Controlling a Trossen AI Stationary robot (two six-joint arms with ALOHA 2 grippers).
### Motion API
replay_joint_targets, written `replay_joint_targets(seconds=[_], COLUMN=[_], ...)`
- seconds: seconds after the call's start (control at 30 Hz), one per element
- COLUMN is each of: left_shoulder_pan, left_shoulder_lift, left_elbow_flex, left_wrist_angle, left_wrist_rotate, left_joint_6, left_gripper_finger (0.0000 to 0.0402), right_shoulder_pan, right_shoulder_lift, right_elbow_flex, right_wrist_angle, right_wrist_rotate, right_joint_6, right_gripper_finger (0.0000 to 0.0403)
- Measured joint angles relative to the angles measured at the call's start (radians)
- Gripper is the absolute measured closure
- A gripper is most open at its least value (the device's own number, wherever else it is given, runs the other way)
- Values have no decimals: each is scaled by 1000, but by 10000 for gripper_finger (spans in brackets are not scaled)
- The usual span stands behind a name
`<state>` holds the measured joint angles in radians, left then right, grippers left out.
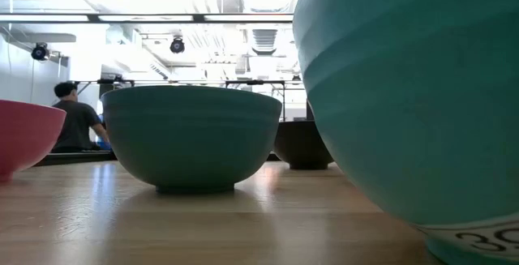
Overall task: Nest bowls inside each other
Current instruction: Stack the left white bowl on top of the right white bowl
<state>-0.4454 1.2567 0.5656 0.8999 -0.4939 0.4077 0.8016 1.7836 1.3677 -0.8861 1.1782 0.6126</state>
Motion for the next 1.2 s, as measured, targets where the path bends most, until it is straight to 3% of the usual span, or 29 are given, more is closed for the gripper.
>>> replay_joint_targets(seconds=[0.17,0.27,0.33,0.4,0.47,0.5,0.57,0.7,0.9,0.97,1.1,1.2], left_shoulder_pan=[82,117,143,179,219,240,285,381,535,593,716,785], left_shoulder_lift=[89,105,102,93,88,85,83,82,84,84,103,132], left_elbow_flex=[83,156,228,319,417,465,549,660,678,670,668,668], left_wrist_angle=[-40,-227,-432,-679,-908,-1015,-1207,-1510,-1717,-1755,-1847,-1879], left_wrist_rotate=[-7,-4,1,4,23,52,120,276,296,331,520,539], left_joint_6=[0,-7,-38,-120,-206,-237,-283,-384,-428,-428,-423,-420], left_gripper_finger=[402,402,402,402,402,402,402,402,402,402,402,402], right_shoulder_pan=[-21,-52,-86,-133,-189,-218,-272,-360,-472,-496,-524,-528], right_shoulder_lift=[-120,-229,-304,-368,-428,-456,-528,-691,-934,-1002,-1107,-1146], right_elbow_flex=[-205,-374,-501,-623,-729,-770,-845,-951,-1042,-1061,-1086,-1105], right_wrist_angle=[265,626,950,1304,1547,1629,1717,1739,1742,1735,1740,1739], right_wrist_rotate=[-50,-204,-426,-744,-1038,-1137,-1222,-1227,-1208,-1132,-874,-844], right_joint_6=[-142,-382,-602,-793,-896,-918,-924,-919,-966,-990,-1098,-1202], right_gripper_finger=[385,385,386,386,386,386,386,386,385,385,385,385])
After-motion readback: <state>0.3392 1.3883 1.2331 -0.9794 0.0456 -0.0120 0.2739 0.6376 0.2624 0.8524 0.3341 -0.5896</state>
